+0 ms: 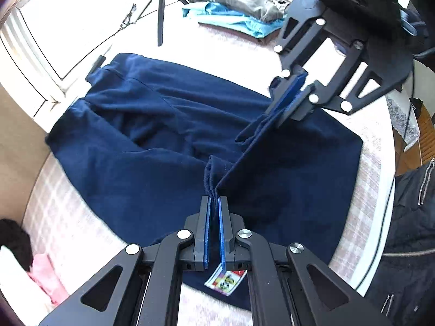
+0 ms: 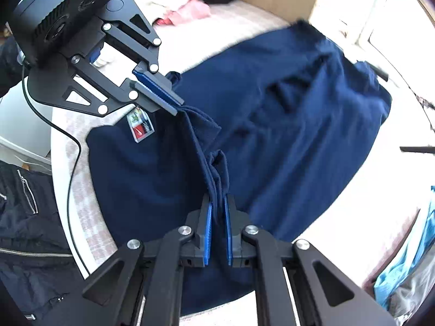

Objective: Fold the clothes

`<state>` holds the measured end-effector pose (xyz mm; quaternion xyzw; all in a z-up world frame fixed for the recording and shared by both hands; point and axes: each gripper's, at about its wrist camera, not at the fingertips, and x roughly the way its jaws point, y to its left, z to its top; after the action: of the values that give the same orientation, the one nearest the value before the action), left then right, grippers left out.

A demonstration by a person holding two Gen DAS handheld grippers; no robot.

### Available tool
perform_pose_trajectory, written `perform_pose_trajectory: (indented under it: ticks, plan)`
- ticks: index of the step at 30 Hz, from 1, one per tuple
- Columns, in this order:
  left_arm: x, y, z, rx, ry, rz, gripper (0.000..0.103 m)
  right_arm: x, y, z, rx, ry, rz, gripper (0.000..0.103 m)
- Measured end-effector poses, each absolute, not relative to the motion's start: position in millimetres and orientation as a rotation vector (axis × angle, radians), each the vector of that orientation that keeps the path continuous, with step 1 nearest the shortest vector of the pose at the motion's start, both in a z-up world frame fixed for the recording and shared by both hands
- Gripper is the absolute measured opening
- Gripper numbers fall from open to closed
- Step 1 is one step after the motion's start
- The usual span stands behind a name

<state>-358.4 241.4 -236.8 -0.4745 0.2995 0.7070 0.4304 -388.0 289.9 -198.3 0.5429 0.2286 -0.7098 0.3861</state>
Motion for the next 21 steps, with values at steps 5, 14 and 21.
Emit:
perform_pose_trajectory:
  ticks: [5,14,21]
  plan:
    - [-366.6,234.9,-239.6,-1.244,0.729,1.784,0.005,-391.3,284.8,-204.7,1.397,0.602,-1.802,0.008]
    - [-382.2,218.3,-234.1,-1.306,0.652,1.889,0.020,-415.1,293.8,-220.8,1.537,0.548,-1.816,0.029]
    - [-362.1,163.8,-219.8,-1.333,0.633,1.912,0.029,-409.7,354.9,-149.4,1.423,0.158,-2.016,0.050]
